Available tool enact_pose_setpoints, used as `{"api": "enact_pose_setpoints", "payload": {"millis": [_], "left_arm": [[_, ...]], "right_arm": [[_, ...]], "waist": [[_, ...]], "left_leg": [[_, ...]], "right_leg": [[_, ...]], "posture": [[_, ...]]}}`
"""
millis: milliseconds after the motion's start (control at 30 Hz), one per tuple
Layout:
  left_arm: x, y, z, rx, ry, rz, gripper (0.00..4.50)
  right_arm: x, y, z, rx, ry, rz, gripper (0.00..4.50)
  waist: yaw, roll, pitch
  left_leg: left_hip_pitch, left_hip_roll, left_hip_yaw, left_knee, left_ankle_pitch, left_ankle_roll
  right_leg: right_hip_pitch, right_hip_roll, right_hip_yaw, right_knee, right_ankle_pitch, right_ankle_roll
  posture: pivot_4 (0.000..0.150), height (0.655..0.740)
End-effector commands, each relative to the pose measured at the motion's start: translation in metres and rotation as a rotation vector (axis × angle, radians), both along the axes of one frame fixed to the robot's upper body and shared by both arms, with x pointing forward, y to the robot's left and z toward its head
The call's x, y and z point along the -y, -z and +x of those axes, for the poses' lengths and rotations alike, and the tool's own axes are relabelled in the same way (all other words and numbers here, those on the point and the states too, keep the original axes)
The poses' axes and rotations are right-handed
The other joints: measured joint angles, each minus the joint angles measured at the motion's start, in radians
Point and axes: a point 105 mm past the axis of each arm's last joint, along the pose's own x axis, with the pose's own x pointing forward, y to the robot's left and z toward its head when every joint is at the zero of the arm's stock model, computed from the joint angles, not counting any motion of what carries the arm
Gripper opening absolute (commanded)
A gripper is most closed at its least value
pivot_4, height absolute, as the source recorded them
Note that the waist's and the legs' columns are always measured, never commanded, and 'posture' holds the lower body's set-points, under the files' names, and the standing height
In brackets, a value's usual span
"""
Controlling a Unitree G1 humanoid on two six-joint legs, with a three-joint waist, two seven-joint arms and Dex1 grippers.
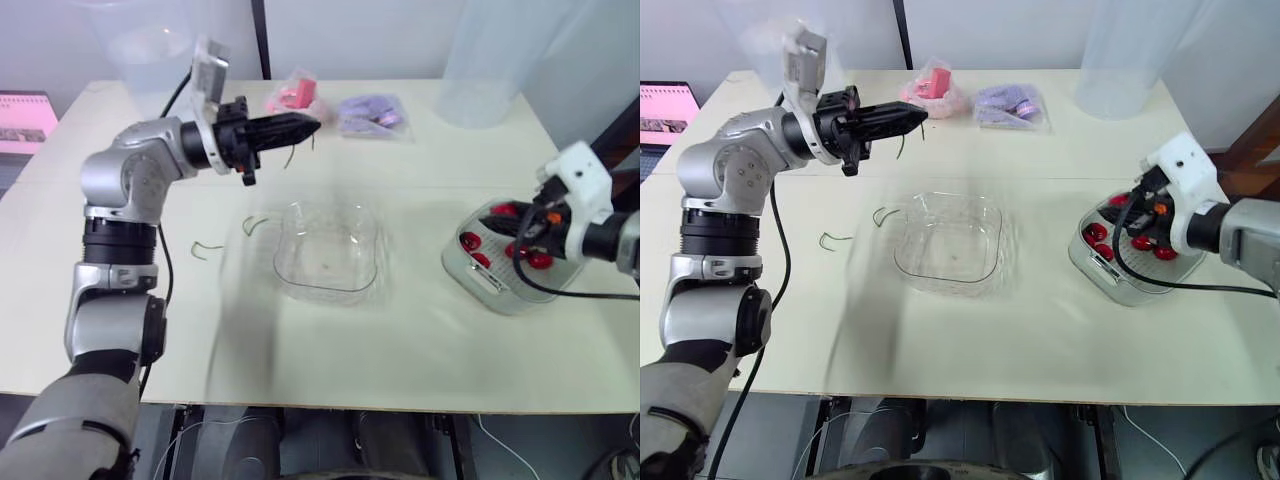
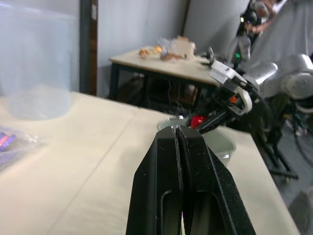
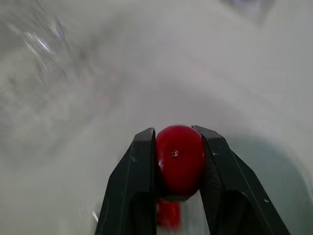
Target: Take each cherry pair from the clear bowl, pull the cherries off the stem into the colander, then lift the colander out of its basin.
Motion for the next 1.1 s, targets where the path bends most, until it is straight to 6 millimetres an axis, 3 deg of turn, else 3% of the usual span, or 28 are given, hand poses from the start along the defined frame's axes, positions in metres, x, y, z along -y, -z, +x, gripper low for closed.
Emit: {"api": "enact_pose_setpoints", "payload": {"millis": [33,67,200,300,333,467,533,667,733,800,933,1100], "left_arm": [[0.004,-0.006,-0.005,0.063,0.022,0.013,0.03],[0.005,-0.004,-0.004,0.065,0.024,0.021,0.03],[0.007,-0.004,-0.005,0.070,0.032,0.021,0.00],[0.004,-0.005,-0.003,0.065,0.016,0.014,0.00],[0.003,-0.006,-0.002,0.062,0.010,0.009,0.00],[-0.002,-0.010,0.001,0.049,-0.023,-0.019,0.00],[-0.008,-0.013,0.004,0.036,-0.060,-0.040,0.00],[-0.035,-0.018,0.015,-0.036,-0.198,-0.123,0.00],[-0.058,-0.009,0.019,-0.096,-0.297,-0.155,0.00],[-0.076,0.007,0.018,-0.153,-0.383,-0.156,0.00],[-0.105,0.046,0.011,-0.241,-0.523,-0.122,0.00],[-0.128,0.094,0.003,-0.331,-0.621,-0.044,0.00]], "right_arm": [[0.005,-0.009,0.002,0.071,0.002,-0.040,0.72],[0.007,-0.006,0.003,0.069,0.012,-0.048,0.72],[0.023,-0.001,0.009,0.076,0.072,-0.093,2.59],[0.027,-0.008,0.009,0.097,0.079,-0.080,4.15],[0.026,-0.013,0.009,0.109,0.075,-0.069,4.42],[0.013,-0.036,0.010,0.166,0.028,-0.008,4.42],[-0.007,-0.049,0.011,0.194,-0.047,0.047,4.42],[-0.080,-0.076,0.003,0.227,-0.332,0.210,4.42],[-0.123,-0.083,-0.002,0.226,-0.493,0.269,4.42],[-0.160,-0.082,-0.006,0.213,-0.611,0.285,4.42],[-0.208,-0.070,-0.017,0.167,-0.778,0.275,4.42],[-0.241,-0.034,-0.018,0.128,-0.857,0.169,4.42]], "waist": [[-0.001,0.000,0.000],[-0.001,0.000,0.000],[0.003,0.000,0.000],[0.004,0.000,0.000],[0.004,0.000,0.000],[-0.001,0.000,0.000],[-0.001,0.000,0.000],[-0.013,0.000,0.000],[-0.023,0.000,0.000],[-0.029,0.001,0.000],[-0.018,0.001,0.000],[0.001,0.000,0.000]], "left_leg": [[0.000,0.000,0.000,0.000,0.000,0.000],[0.000,0.000,0.000,0.000,0.000,0.000],[0.000,0.000,0.000,0.000,0.000,0.000],[0.000,0.000,0.000,0.000,0.000,-0.001],[0.000,0.000,0.000,0.000,0.000,-0.001],[0.000,0.000,0.000,0.000,0.001,-0.001],[0.001,0.000,0.000,0.000,0.001,-0.001],[0.001,0.001,0.000,0.000,0.001,-0.002],[0.001,0.001,-0.001,0.000,0.001,-0.002],[0.002,0.001,-0.001,-0.001,0.001,-0.002],[0.001,0.002,-0.003,0.000,0.002,-0.003],[-0.001,0.000,-0.003,0.001,0.002,-0.004]], "right_leg": [[0.000,0.000,0.000,0.000,0.000,0.000],[0.000,0.000,0.000,0.000,0.000,0.000],[0.000,0.000,0.000,0.000,0.000,0.000],[0.000,0.000,0.000,0.000,0.000,0.000],[0.000,0.000,0.000,0.000,0.000,0.000],[0.000,0.000,0.000,0.000,0.000,0.000],[0.000,0.000,0.000,0.000,0.000,0.000],[0.001,0.001,0.000,0.000,0.000,0.000],[0.001,0.001,0.000,0.001,0.000,0.000],[0.001,0.001,0.000,0.001,0.000,0.000],[0.000,0.001,-0.001,0.001,0.000,0.000],[0.000,-0.002,-0.003,0.000,0.000,0.000]], "posture": [[0.150,0.7348],[0.150,0.7348],[0.150,0.7348],[0.150,0.7348],[0.150,0.7348],[0.150,0.7348],[0.150,0.7348],[0.150,0.7348],[0.150,0.7348],[0.150,0.7348],[0.150,0.7348],[0.150,0.7348]]}}
